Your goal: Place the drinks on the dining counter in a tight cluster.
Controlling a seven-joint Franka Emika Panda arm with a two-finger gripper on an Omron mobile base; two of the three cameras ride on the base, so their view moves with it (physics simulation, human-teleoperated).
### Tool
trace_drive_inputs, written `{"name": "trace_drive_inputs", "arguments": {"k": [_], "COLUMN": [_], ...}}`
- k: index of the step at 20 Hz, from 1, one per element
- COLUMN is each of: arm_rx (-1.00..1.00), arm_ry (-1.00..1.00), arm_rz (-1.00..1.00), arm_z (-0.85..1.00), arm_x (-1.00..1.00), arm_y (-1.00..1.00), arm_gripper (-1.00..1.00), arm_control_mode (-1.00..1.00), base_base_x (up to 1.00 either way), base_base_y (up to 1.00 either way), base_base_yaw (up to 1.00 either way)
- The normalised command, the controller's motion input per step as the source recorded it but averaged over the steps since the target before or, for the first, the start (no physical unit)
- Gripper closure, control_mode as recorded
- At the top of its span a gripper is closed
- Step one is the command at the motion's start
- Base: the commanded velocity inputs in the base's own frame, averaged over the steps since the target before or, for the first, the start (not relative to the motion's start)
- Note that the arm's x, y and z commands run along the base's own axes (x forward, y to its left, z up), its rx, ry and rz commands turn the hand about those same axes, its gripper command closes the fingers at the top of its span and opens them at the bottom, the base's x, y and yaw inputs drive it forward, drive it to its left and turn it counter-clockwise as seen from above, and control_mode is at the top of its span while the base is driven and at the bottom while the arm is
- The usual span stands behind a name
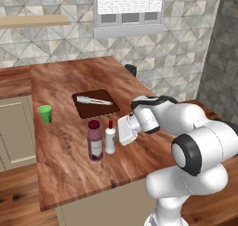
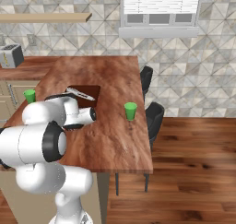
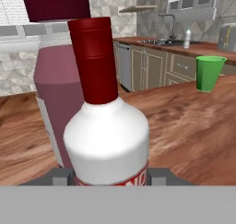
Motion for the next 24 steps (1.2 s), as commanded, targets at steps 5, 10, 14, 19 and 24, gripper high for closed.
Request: {"name": "trace_drive_inputs", "arguments": {"k": [5, 10, 14, 19, 24], "arm_rx": [0.0, 0.0, 0.0, 0.0, 0.0], "arm_ry": [-0.01, 0.0, 0.0, 0.0, 0.0], "arm_rz": [0.0, 0.0, 0.0, 0.0, 0.0], "arm_z": [-0.17, -0.15, 0.0, 0.0, 0.0], "arm_x": [0.0, 0.02, 0.01, 0.0, 0.0], "arm_y": [0.0, 0.0, 0.0, 0.0, 0.0], "arm_gripper": [1.0, 1.0, 1.0, -1.0, -1.0], "arm_control_mode": [-1.0, -1.0, -1.0, -1.0, -1.0], "base_base_x": [0.0, 0.0, 0.0, 0.0, 0.0], "base_base_y": [0.0, 0.0, 0.0, 0.0, 0.0], "base_base_yaw": [0.0, 0.0, 0.0, 0.0, 0.0]}}
